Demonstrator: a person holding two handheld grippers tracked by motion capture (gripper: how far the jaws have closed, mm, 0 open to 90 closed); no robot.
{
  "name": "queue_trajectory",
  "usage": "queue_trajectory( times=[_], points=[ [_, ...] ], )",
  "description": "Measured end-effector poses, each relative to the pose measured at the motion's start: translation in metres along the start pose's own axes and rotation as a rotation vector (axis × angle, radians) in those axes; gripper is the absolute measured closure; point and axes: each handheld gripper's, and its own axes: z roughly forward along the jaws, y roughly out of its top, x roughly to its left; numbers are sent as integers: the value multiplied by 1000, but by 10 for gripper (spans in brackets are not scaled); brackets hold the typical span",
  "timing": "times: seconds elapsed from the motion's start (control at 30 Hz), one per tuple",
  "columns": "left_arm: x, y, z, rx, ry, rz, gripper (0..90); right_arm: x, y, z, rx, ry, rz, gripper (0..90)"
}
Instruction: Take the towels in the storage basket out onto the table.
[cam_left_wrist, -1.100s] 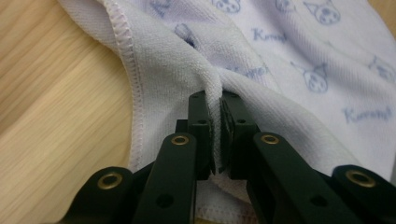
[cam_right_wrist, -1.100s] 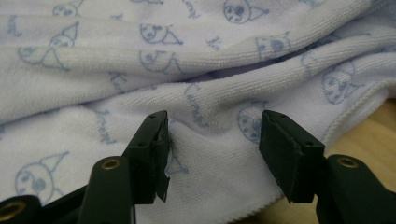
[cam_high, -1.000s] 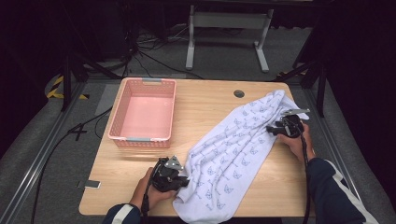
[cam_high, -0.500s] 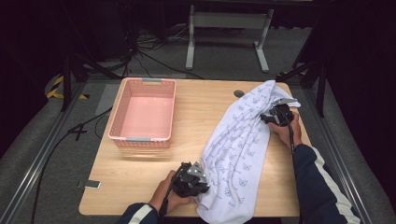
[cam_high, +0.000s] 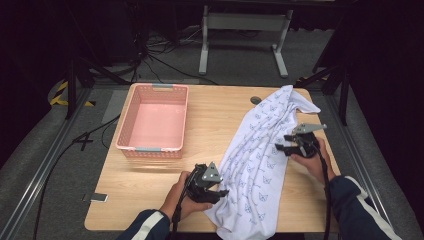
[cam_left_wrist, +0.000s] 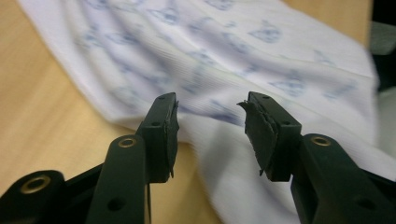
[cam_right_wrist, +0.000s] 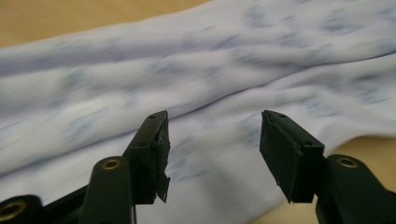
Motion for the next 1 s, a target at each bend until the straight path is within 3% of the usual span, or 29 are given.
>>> queue_trajectory(
  times=[0.1, 0.13, 0.23, 0.3, 0.37, 0.4, 0.53, 0.57, 0.7, 0.77, 0.8, 0.83, 0.9, 1.0],
  points=[
    [18, 11, 19, 29, 26, -1, 556, 26, -17, -6, 42, 54, -62, 459],
    [23, 14, 27, 36, 30, 0, 595, 33, -25, -7, 72, 48, -79, 484],
    [33, 21, 47, 79, 99, 30, 607, 34, -34, -7, 110, 46, -80, 477],
    [39, 22, 55, 97, 73, 9, 632, 29, -39, -12, 110, 54, -35, 475],
    [40, 21, 55, 93, 66, 20, 665, 25, -44, -17, 114, 47, -16, 475],
    [39, 20, 51, 117, 66, 20, 703, 22, -49, -23, 121, 22, -9, 475],
    [34, 12, 42, 139, 51, 7, 744, 18, -59, -37, 140, -7, 22, 475],
    [26, 3, 34, 133, 45, -1, 745, 16, -68, -46, 148, -22, 42, 476],
    [14, -14, 19, 127, 29, -10, 739, 16, -79, -61, 173, -14, 41, 475],
    [2, -22, 10, 143, -18, -9, 706, 17, -83, -67, 189, -7, 38, 474],
    [-10, -27, 4, 159, -58, 5, 688, 15, -86, -73, 212, 16, 51, 476],
    [-17, -29, 2, 160, -92, 14, 679, 13, -87, -75, 212, 31, 62, 488],
    [-21, -29, 1, 162, -104, 20, 661, 9, -88, -78, 211, 33, 85, 499],
    [-14, -15, 1, 99, -86, 3, 546, -1, -80, -86, 123, -31, 102, 520]
  ],
)
